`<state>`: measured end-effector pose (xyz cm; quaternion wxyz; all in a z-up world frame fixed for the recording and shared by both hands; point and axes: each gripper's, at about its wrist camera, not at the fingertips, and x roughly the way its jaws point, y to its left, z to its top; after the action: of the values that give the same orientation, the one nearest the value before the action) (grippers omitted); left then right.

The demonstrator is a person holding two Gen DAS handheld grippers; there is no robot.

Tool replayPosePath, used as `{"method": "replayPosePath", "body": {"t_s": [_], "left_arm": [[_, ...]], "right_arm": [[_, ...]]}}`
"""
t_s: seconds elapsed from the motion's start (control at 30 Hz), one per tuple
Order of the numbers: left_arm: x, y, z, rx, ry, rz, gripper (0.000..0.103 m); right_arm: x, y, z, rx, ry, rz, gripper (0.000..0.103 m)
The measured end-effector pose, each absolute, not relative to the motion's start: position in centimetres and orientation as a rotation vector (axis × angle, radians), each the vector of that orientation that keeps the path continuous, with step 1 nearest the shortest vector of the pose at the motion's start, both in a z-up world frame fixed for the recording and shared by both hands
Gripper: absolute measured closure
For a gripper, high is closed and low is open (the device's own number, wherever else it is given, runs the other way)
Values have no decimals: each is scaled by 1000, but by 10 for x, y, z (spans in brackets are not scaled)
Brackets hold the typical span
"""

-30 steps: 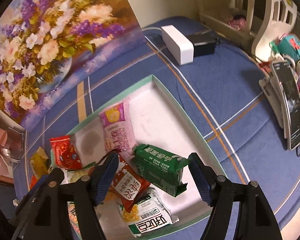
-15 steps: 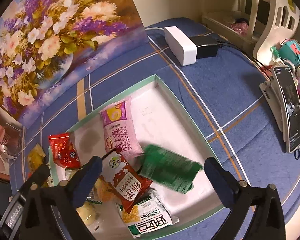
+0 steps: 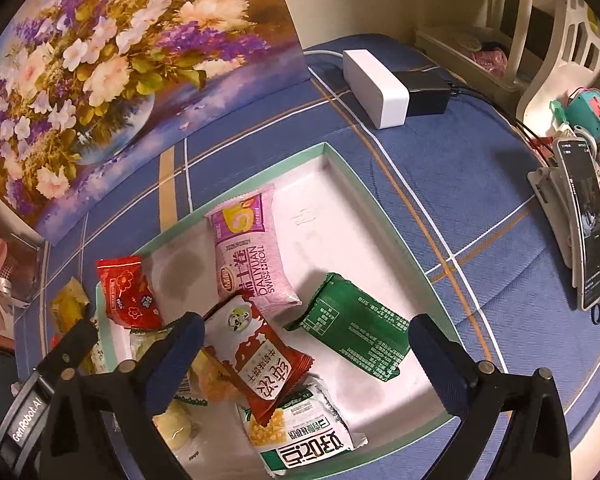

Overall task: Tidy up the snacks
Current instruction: 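Open both tools to drop the packs into the tray, then move both tools back toward the red cake packet and yellow bread bag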

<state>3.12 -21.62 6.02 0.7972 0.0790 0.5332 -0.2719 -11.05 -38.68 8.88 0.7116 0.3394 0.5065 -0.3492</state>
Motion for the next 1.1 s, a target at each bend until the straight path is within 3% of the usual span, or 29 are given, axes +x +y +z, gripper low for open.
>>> {"method": "replayPosePath", "body": {"t_s": [0.53,1.1], "left_arm": [[50,-197,75,211,1150,-606,6],[109,-98,111,73,1089,-430,6]], "right_arm": [[-80,-356,111,683,1118,-707,0],[-6,-276,127,555,1129,-542,0]]}}
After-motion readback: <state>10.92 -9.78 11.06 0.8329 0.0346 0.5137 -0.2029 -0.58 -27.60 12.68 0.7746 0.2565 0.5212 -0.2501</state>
